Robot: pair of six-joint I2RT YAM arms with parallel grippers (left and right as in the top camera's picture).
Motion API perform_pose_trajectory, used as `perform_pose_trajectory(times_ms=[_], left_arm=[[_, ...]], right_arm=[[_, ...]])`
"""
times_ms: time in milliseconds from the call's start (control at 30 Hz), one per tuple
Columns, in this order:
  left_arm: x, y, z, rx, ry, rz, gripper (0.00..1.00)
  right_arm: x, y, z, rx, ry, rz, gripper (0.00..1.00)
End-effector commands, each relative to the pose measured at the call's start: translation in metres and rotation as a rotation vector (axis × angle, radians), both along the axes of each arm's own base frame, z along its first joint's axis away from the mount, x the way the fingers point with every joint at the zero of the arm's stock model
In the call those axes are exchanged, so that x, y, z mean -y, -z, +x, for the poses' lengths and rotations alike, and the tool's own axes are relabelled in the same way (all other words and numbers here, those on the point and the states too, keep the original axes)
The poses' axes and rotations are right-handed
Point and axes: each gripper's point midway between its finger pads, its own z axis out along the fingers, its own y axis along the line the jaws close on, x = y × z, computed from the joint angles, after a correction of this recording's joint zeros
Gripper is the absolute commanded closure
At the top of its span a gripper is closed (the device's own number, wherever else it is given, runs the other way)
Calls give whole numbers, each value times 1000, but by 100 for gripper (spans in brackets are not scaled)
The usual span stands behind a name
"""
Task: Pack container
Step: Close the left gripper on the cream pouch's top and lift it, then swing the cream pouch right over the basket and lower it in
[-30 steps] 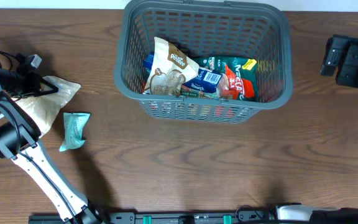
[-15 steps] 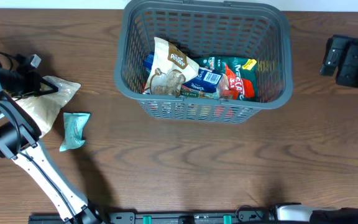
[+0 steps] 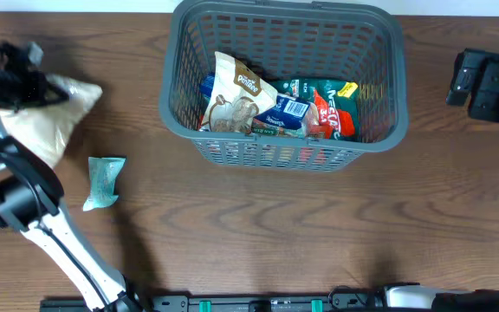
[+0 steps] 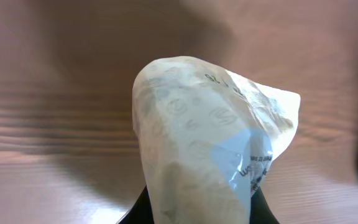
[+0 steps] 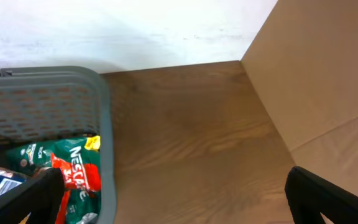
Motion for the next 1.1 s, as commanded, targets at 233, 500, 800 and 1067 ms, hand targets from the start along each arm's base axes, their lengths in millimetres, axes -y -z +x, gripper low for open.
perform_pose_trajectory(times_ms=[233,500,800,1067], left_arm=[[70,-176,0,335,-39,95,94],[162,-270,-16,580,70,84,94],[282,-361,-48,885,284,-14,94],[371,-376,-77,954,496,-114,94]], right_arm=[[4,-1,-1,6,24,4,1],[4,-1,-1,6,24,4,1],[4,-1,-1,6,24,4,1],[4,-1,-1,6,24,4,1]])
